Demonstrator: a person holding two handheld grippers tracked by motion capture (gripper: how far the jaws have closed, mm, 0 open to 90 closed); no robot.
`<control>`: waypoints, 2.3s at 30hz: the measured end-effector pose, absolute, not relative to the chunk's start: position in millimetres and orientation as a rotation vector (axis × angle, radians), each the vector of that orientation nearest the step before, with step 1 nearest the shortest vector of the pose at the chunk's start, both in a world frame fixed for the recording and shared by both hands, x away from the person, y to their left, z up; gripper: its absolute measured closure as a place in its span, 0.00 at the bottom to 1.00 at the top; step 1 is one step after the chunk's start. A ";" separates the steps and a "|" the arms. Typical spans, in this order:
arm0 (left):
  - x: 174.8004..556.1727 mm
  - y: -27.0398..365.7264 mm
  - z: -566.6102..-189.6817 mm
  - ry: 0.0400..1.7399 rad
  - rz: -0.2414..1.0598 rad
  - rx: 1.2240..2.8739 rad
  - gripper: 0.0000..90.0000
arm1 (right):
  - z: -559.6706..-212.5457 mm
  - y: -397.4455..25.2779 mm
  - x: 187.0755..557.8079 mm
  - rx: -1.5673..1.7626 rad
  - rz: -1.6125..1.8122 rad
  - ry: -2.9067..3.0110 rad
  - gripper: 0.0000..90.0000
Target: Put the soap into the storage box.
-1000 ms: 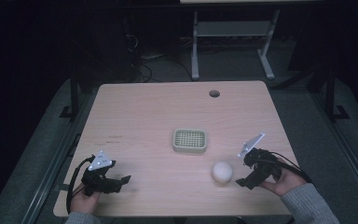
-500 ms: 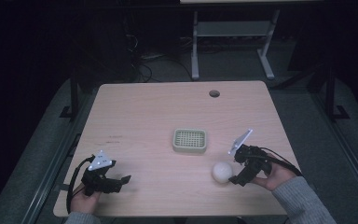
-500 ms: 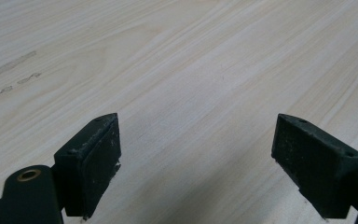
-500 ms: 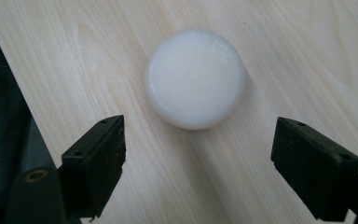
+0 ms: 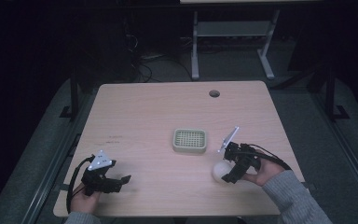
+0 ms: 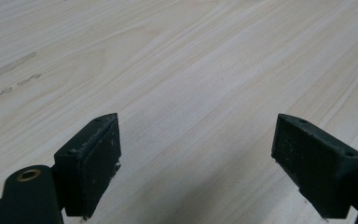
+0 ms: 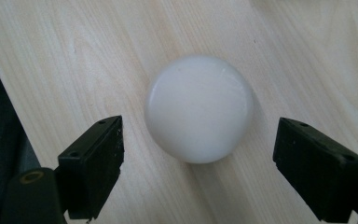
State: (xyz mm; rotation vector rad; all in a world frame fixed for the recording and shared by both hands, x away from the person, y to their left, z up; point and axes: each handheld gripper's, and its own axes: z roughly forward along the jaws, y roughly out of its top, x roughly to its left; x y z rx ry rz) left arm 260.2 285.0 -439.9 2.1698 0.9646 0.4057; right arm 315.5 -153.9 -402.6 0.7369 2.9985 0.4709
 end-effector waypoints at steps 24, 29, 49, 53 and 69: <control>260.6 284.5 -439.9 0.955 0.403 2.170 0.17 | -424.7 -131.3 324.8 0.715 0.316 3.050 0.17; 260.7 284.2 -439.9 0.954 0.401 2.171 0.17 | -429.6 -128.3 325.3 0.713 0.274 3.052 0.17; 260.7 284.1 -439.7 0.953 0.399 2.169 0.17 | -439.2 -122.9 326.8 0.679 0.216 3.048 0.25; 260.9 284.3 -439.8 0.955 0.399 2.167 0.17 | -438.8 -122.6 326.4 0.666 0.214 3.047 0.25; 261.1 283.8 -439.6 0.955 0.398 2.167 0.17 | -427.1 -117.8 329.9 0.612 0.230 3.053 0.26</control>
